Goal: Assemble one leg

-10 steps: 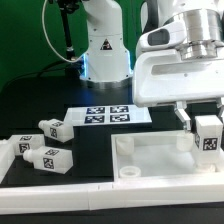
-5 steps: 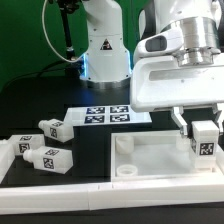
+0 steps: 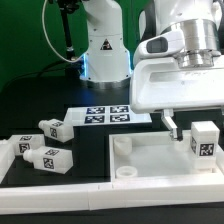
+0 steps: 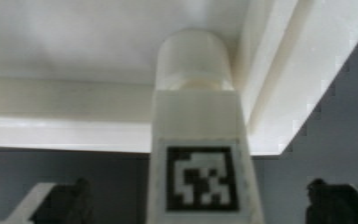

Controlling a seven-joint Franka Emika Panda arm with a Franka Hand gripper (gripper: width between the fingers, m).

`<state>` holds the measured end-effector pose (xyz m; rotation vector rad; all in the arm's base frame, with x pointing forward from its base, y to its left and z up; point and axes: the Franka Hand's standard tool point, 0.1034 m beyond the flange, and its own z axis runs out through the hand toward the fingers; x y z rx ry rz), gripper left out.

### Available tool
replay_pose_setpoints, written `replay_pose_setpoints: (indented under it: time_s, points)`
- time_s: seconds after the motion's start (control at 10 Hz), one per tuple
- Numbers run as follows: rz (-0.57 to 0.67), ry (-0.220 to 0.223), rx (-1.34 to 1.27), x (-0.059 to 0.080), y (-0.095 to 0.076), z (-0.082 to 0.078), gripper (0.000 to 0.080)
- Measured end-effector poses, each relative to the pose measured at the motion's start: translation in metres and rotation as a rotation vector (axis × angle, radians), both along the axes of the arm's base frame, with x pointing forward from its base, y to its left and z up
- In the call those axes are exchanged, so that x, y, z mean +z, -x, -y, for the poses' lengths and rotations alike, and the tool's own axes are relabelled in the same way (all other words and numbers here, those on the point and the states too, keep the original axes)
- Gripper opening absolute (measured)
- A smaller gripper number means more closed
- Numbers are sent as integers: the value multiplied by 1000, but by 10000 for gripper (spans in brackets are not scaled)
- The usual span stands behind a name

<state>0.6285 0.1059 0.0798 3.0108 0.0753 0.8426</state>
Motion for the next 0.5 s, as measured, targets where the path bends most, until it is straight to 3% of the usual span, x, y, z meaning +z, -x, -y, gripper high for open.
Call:
replay_pose_setpoints:
  time_s: [0.1,0.5]
  points:
    - [-91,-8,-14,4,0,2,636]
    - [-412,-17,-53,4,-14,2,649]
